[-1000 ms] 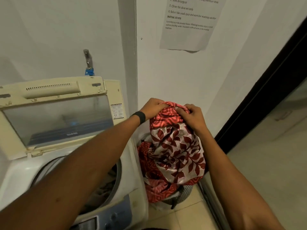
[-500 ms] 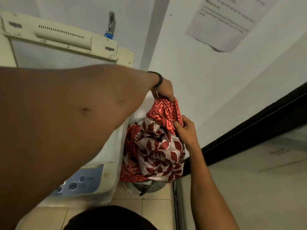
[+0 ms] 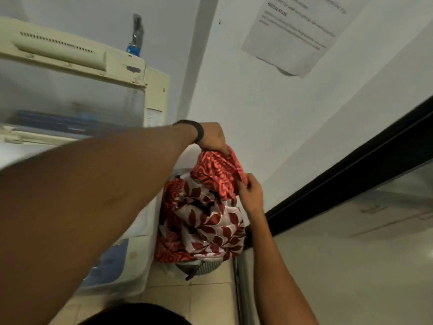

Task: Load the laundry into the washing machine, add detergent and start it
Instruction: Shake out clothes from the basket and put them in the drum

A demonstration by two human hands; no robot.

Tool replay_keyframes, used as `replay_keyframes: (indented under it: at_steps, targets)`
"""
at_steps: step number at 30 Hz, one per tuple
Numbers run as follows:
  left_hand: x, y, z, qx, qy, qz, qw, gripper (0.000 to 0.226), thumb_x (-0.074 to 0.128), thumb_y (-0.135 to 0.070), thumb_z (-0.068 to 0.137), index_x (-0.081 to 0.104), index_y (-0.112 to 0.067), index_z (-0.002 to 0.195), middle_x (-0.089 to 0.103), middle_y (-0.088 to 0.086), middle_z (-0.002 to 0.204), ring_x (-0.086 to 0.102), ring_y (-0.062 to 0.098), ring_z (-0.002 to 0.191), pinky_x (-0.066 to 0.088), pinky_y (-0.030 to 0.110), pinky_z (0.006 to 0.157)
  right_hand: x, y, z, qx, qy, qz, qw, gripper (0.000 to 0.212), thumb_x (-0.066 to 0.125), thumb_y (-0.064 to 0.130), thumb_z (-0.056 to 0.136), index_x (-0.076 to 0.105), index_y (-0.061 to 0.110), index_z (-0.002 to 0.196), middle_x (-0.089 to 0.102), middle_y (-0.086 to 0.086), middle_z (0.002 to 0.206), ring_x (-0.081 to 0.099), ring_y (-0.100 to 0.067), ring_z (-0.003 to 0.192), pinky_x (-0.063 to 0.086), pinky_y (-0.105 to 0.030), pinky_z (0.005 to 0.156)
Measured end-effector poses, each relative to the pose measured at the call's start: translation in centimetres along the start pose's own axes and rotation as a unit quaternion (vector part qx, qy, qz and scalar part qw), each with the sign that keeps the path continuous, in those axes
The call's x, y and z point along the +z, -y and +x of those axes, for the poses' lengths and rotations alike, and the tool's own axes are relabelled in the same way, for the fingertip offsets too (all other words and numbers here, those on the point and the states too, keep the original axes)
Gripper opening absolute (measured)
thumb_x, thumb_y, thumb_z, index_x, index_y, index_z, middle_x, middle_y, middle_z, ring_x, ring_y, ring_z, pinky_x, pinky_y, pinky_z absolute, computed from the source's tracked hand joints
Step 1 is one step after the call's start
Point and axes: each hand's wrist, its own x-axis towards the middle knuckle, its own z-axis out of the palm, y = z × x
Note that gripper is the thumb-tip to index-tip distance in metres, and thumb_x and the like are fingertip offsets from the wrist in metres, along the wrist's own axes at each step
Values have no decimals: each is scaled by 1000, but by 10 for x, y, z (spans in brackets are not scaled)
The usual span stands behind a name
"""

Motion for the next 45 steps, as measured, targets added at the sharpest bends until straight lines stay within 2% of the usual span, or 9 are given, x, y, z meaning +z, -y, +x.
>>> replay_keyframes:
  at_steps: [6,13,19,22,26,30,35,41,45]
  targets:
    - [42,24,-12,82,2,-112,990,47,89,-54,73,67,-32,109,72,-11,112,68,10,100,54,30,93,0,44,7,-13,-31,133,991,7,72,20,91,78,18,90,78,-2,86,74,-18,82,62,-39,78]
    - [29,22,-21,69,-170,-266,946,28,62,-17,101,72,-2,79,72,13,80,61,19,72,51,32,77,-11,68,18,-136,-83,12,987,13,65,22,90,67,22,103,71,13,91,65,-4,82,52,-24,72]
    - [2,13,-18,85,-184,-265,943,33,59,-2,92,56,-12,60,55,3,63,48,16,59,40,30,66,3,-6,8,14,106,-109,988,25,61,33,101,71,12,111,74,-13,114,69,-32,102,55,-46,91]
    - [10,36,-18,56,-86,-160,982,19,82,-27,84,70,-23,99,71,-3,98,65,15,87,51,32,85,-10,4,10,47,4,-24,999,29,66,37,98,73,15,115,75,-9,116,69,-26,103,56,-46,94]
    - [32,32,-17,49,19,-105,993,97,94,-44,69,41,-33,150,55,-8,143,55,17,123,45,40,109,-25,66,20,-11,-8,92,996,9,80,30,87,76,24,93,78,-1,94,74,-22,89,62,-46,85]
    - [35,9,-9,73,-82,-207,972,33,80,-34,88,70,-10,107,74,10,105,71,29,98,55,44,97,-20,114,24,-129,-43,150,979,19,82,23,84,75,22,102,76,5,96,72,-13,91,59,-30,81]
    - [8,-2,-13,50,-138,-261,954,32,65,-29,98,58,-15,70,58,4,68,52,17,60,39,29,66,1,65,16,-75,24,58,995,44,75,43,91,55,30,128,68,7,120,67,-12,106,56,-30,90]
    - [-9,11,-13,39,-102,-225,968,37,78,-51,85,71,-16,95,73,1,92,68,20,81,51,31,80,-1,30,15,70,9,153,986,15,48,13,105,62,15,102,71,-10,105,70,-29,99,58,-42,83]
    - [1,25,-19,39,14,-88,995,107,91,-56,67,35,-33,155,50,-3,152,54,21,130,43,41,114,-41,76,41,-27,-77,210,974,18,46,8,100,59,19,96,65,0,93,62,-15,84,52,-34,72]
